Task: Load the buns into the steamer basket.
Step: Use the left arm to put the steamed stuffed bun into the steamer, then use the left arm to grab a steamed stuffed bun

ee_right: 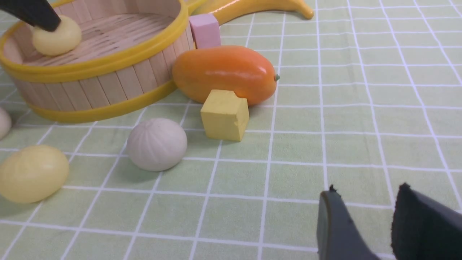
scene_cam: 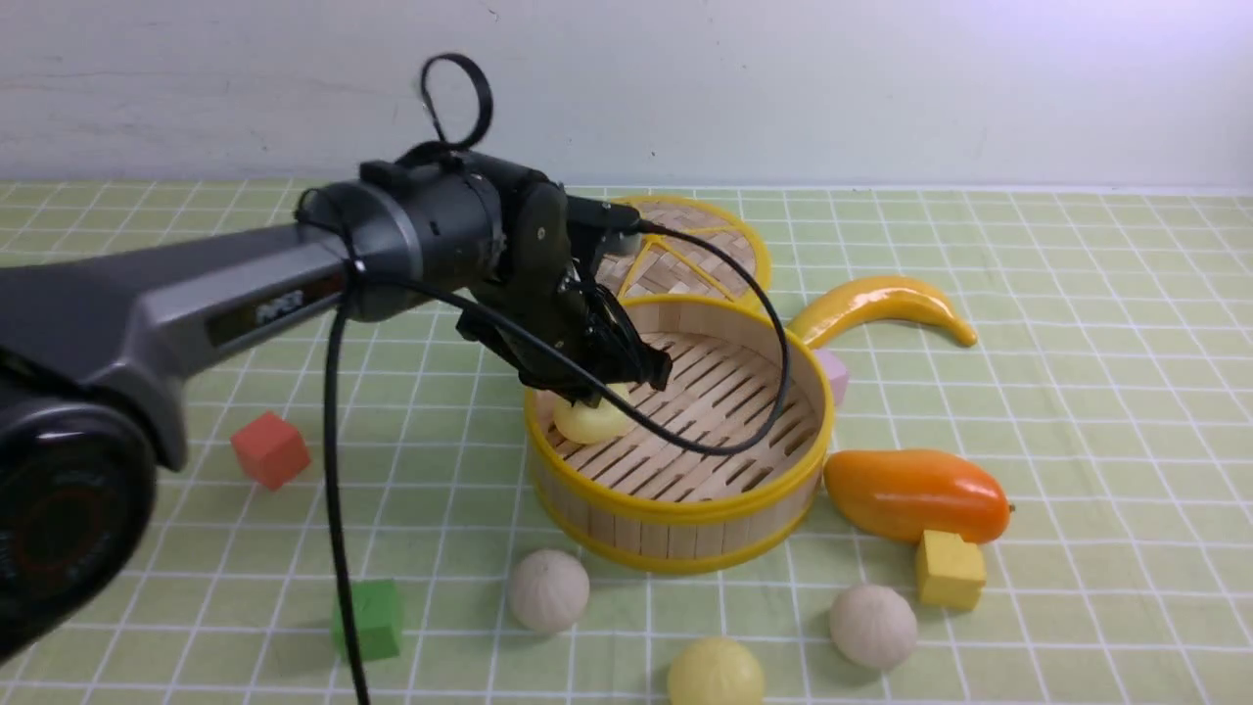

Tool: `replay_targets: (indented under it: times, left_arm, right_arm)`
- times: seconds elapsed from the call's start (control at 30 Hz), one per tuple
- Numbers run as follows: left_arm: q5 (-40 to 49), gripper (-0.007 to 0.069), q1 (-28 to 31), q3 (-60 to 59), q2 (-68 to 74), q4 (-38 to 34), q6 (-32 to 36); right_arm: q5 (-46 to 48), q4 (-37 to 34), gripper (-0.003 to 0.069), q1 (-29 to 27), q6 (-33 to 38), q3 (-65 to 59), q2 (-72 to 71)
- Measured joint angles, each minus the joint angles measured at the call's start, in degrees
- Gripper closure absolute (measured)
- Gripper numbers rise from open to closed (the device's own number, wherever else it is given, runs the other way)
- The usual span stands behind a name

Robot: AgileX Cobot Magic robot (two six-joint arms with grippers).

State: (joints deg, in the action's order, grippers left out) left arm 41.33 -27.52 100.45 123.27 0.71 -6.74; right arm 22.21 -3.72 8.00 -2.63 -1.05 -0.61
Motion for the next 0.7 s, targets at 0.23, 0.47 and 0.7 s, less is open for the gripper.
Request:
replay_targets:
  times: [0.23,0.47,0.7]
  left_arm:
    - [9.5,0.0223,0.0,9.1,1.5,-1.3,0.0]
    - [21.8,0.0151,0.0,8.4,-8.7,-3.7,-1.9]
    - [22.0,0.0491,-4.2,-13.0,-19.6,-4.3,-1.2]
  right_arm:
    - [0.0,0.0,0.042,0.0,0.0,0.0,0.0]
    - [0.0,0.0,0.042,0.0,0.0,0.0,0.0]
    - [0.0,0.0,0.042,0.0,0.0,0.0,0.0]
